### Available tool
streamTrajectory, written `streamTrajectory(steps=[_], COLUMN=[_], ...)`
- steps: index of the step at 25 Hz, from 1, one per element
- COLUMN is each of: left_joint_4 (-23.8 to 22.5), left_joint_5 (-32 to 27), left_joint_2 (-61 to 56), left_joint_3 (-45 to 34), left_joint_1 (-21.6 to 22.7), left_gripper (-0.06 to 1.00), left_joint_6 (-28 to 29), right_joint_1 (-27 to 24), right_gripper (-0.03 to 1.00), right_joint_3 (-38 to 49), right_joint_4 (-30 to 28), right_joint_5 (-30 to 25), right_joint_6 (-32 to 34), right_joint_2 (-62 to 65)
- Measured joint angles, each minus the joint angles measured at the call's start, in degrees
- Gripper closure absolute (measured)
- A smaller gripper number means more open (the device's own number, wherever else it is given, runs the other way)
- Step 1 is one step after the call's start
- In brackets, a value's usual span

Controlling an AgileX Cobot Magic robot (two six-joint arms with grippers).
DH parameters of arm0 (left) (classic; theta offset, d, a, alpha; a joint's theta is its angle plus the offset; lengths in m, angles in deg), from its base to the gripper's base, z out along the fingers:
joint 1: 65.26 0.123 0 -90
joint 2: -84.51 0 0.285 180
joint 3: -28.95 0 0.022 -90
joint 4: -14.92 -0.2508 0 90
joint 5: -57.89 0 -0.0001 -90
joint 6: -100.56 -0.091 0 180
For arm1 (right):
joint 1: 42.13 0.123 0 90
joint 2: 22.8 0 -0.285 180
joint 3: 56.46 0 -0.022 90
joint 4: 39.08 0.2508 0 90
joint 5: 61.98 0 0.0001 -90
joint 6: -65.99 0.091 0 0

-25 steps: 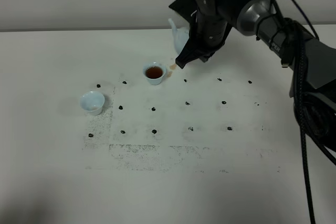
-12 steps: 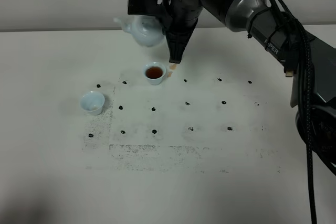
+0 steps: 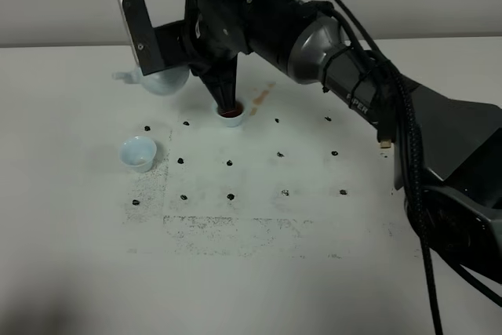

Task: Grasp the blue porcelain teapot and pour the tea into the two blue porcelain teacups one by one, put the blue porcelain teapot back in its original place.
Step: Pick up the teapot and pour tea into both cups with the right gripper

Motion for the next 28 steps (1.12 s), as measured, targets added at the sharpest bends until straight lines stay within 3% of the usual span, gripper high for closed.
streamTrajectory(steps=[11,28], left_joint_4=[0.0,0.0], left_joint_5=[0.0,0.0], left_joint_2=[0.0,0.0], left_joint_3=[0.0,0.0], left_joint_1=[0.0,0.0], left_gripper=[0.28,0.28], left_joint_6=[0.0,0.0], right_joint_1=[1.7,1.7], right_gripper=[0.88,0.88], right_joint_3=[0.0,0.0], right_joint_4=[-2.6,-7.8], right_joint_5=[8.1,15.4], right_joint_6=[-6.3,-18.2], right_joint_2=[-3.6,-8.7])
